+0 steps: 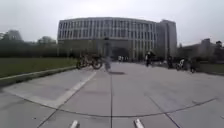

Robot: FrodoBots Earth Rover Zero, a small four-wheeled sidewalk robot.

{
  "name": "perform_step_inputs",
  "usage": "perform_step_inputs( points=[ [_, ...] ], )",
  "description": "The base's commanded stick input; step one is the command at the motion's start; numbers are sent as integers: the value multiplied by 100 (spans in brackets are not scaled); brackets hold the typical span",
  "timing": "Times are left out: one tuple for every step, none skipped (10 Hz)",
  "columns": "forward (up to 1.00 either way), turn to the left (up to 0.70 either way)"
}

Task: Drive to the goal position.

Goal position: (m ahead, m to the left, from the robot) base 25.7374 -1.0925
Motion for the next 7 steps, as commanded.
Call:
perform_step_inputs(
  points=[
    [85,-2],
    [85,-2],
    [85,-8],
    [85,-19],
    [85,-29],
    [85,-34],
    [85,-34]
  ],
)
